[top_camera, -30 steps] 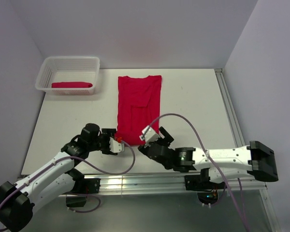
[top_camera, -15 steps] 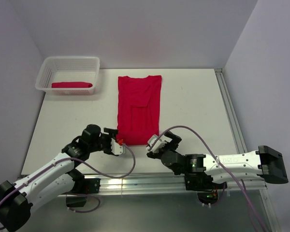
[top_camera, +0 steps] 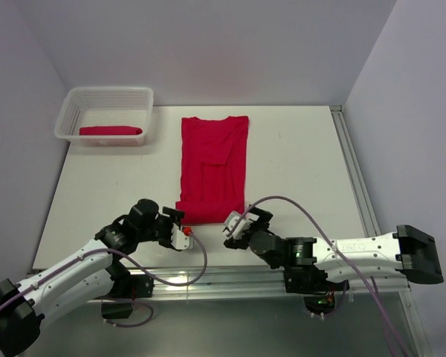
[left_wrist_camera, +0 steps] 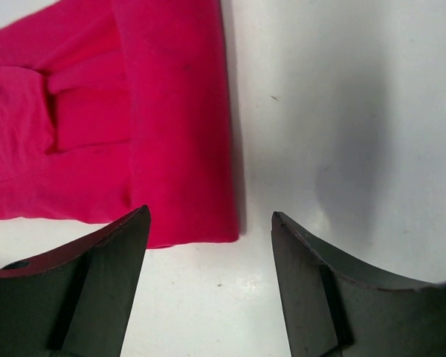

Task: Roll the t-shirts
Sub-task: Roll the tshirt

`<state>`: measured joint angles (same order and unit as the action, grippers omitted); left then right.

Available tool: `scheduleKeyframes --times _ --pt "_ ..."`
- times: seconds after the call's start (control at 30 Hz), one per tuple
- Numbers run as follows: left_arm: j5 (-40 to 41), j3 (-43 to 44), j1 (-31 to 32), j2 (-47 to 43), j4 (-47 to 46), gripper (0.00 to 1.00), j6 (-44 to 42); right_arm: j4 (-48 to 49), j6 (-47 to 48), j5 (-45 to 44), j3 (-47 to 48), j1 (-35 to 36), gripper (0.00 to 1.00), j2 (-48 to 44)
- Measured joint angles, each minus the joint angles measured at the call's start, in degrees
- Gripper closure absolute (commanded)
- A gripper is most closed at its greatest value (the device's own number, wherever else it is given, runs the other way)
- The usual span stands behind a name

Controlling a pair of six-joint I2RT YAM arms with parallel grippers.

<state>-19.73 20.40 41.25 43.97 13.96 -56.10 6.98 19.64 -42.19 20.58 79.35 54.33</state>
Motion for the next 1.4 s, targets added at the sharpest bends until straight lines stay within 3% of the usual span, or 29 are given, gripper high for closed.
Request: scheduleKeyframes --times 0.13,0.23,0.37,0.47,0.6,0.8,0.9,1.0,1.23,1.4 --pt "-0.4 -0.6 0.1 1.2 0.5 0.31 1.1 1.6 -6.6 1.8 -0.3 -2.4 0.07 -6.1" --pt "-0.8 -0.5 0.1 3.8 0.1 0.31 2.8 0.3 -13.3 0.8 0.5 -4.7 0.17 -8.6" --pt "-2.9 1.5 -1.5 8.1 1.3 0.30 5.3 -9.1 -26.8 3.6 8.9 -11.2 0.20 -7.3" --pt "-7.2 6.0 -6.7 10.3 3.2 0.29 7.2 -14.2 -37.2 9.7 17.8 -18.4 0.18 -2.2" --pt "-11.5 11.4 -13.7 11.5 4.3 0.29 8.5 -15.5 -46.8 20.9 18.8 -23.5 0.16 2.2" --pt "-15.2 12.1 -16.3 11.5 7.6 0.30 8.3 -13.2 -56.2 37.3 10.4 -30.9 0.50 2.3" --pt "-17.6 13.3 -16.9 13.0 10.4 0.30 8.2 -9.1 -59.3 43.1 7.5 -33.0 0.84 2.2" --pt "-20.3 16.4 -17.3 16.2 12.0 0.29 8.7 -2.5 -62.3 48.9 6.8 -33.6 0.99 4.4" --pt "-23.2 19.5 -17.3 21.0 10.3 0.28 12.3 18.0 -69.8 59.4 6.6 -34.0 1.00 17.8" --pt "-20.5 19.8 -17.2 26.1 6.1 0.30 16.7 29.2 -73.6 64.0 6.6 -34.7 1.00 28.3"
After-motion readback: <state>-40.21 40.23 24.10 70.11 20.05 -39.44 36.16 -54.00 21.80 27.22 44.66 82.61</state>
